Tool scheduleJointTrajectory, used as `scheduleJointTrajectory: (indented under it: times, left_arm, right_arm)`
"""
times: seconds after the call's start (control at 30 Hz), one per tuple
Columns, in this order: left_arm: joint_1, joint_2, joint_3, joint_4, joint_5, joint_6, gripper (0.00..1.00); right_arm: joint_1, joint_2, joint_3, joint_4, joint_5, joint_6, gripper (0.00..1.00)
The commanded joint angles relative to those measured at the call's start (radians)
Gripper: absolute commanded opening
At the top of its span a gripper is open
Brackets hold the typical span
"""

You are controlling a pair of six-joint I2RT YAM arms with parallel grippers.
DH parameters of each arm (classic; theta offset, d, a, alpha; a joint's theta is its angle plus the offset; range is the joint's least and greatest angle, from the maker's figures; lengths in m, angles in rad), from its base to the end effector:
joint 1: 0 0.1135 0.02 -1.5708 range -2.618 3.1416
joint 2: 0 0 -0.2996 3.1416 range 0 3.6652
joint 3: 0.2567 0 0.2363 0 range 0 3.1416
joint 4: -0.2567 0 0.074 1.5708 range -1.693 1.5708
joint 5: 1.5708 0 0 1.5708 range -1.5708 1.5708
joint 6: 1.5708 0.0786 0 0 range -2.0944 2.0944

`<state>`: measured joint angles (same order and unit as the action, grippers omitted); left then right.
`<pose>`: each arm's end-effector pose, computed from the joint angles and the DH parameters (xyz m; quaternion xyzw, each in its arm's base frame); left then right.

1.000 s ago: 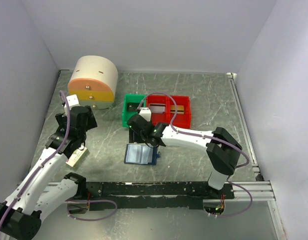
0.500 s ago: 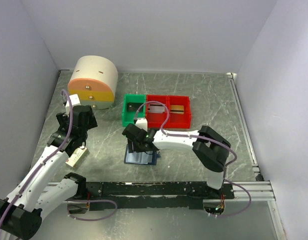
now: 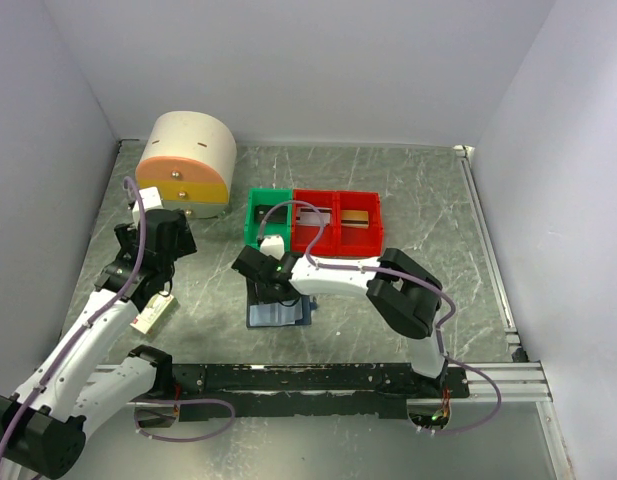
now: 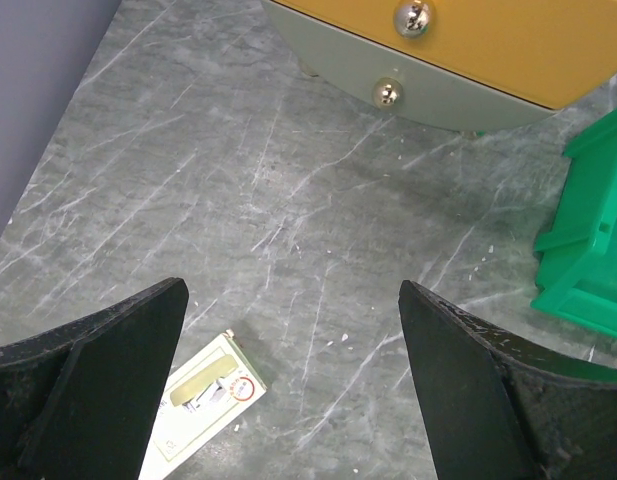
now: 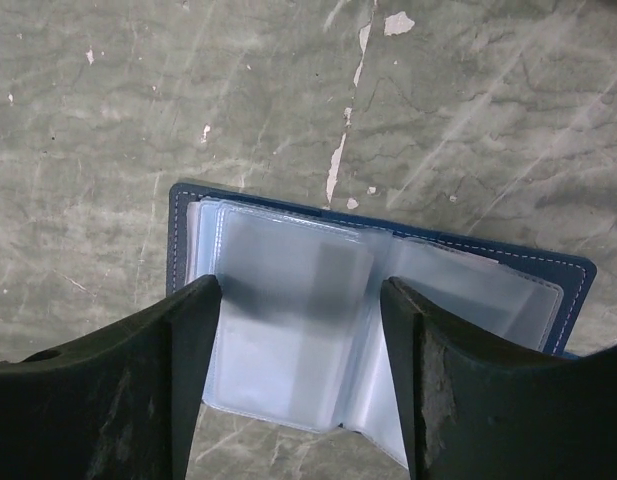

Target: Take the credit cards out of the card holder

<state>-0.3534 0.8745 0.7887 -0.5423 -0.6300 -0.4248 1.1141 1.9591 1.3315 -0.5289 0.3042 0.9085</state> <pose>0.1774 -0.0161 0.3027 -0.1708 0.8416 0.0916 0.5042 0.2035 0.3609 0.1688 -0.0683 0.9654 0.0936 0.2336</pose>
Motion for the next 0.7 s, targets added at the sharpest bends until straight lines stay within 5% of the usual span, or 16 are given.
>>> scheduleJointTrajectory:
  times: [0.0, 0.47, 0.67]
  left_arm:
    - [0.017, 0.002, -0.008, 0.037, 0.027, 0.017, 1.0]
    - [0.022, 0.05, 0.0, 0.026, 0.089, 0.016, 1.0]
    - [0.022, 0.089, 0.006, 0.003, 0.425, -0.083, 0.95]
  right_arm:
    - [0.006, 0.033, 0.012, -0.052, 0.011, -0.002, 0.63]
    - [-0.025, -0.07, -0.119, 0.147, -0.12, -0.064, 0.29]
    - [-0.096, -0.148, -0.248, 0.309, -0.26, -0.044, 0.23]
